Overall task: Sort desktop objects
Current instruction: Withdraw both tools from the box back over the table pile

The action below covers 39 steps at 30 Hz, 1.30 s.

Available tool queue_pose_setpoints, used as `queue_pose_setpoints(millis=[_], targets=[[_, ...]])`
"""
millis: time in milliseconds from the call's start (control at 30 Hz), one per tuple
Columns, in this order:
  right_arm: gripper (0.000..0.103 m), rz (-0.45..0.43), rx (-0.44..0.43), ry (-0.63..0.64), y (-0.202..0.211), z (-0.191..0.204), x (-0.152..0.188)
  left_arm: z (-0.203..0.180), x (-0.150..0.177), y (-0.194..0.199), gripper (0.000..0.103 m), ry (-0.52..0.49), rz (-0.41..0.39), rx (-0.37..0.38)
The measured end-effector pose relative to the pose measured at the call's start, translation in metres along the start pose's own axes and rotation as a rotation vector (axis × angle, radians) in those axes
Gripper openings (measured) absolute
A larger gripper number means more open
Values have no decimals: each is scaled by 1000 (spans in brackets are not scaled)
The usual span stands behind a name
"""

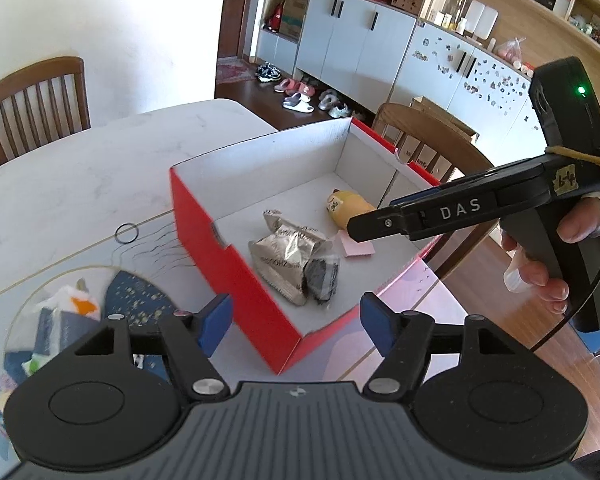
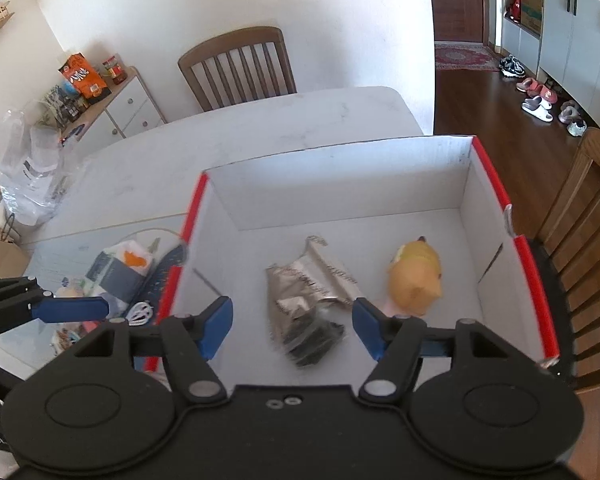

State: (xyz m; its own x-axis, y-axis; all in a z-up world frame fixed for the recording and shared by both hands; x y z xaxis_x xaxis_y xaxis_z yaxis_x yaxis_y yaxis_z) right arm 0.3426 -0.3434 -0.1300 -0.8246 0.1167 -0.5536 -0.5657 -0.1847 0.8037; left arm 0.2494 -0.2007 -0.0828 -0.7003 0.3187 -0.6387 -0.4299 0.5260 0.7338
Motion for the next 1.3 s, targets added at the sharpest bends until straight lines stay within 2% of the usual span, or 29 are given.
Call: queue_pose_setpoints(millis=[133, 200, 300, 367, 567, 700, 800, 833, 867, 1033, 1100, 1300], targets=[[70, -18, -3, -6, 5, 18, 6, 11, 11, 16, 71, -2, -15, 0], [77, -34, 0, -4, 9, 28, 8, 17, 17, 25, 75, 0, -25, -2], [78, -45, 1, -2, 12, 44, 12, 27, 27, 40, 77, 6, -42, -1], [79, -49, 3, 2, 14, 55, 16, 33, 32, 49, 83, 9, -51, -12], [83, -58, -2, 12, 16, 89, 30, 60, 51, 77, 84, 22, -90, -53], [84, -57, -10, 5, 16, 111, 37, 76, 64, 94, 86, 53, -104, -50], [85, -58, -16, 7, 16, 128, 45, 88, 73, 105, 94, 71, -117, -56], [85, -61, -19, 9, 16, 133, 47, 92, 75, 108, 101, 76, -120, -57], [86, -64, -21, 10, 16, 139, 49, 96, 79, 111, 102, 82, -127, -60], [91, -80, -29, 41, 17, 168, 56, 120, 97, 129, 103, 108, -143, -90], [97, -89, -36, 56, 17, 180, 59, 132, 108, 134, 103, 127, -139, -89], [99, -83, -48, 69, 7, 203, 69, 158, 139, 142, 103, 152, -119, -111]])
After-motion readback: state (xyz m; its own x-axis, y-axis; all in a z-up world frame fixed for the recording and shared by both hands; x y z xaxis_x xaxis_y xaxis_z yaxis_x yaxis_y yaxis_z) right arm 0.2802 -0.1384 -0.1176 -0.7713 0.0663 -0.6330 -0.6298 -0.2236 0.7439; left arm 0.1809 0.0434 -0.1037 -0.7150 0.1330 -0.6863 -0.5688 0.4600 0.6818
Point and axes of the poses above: each gripper's, at about its wrist camera, not at the fingertips, and y roughly against the way its jaws point, z to its left, x to its underside, the point moved 10 cm from there along -y, roughly the way its jaws point, and after that the axes turned 4 degrees about x, right-handed, at the moved point
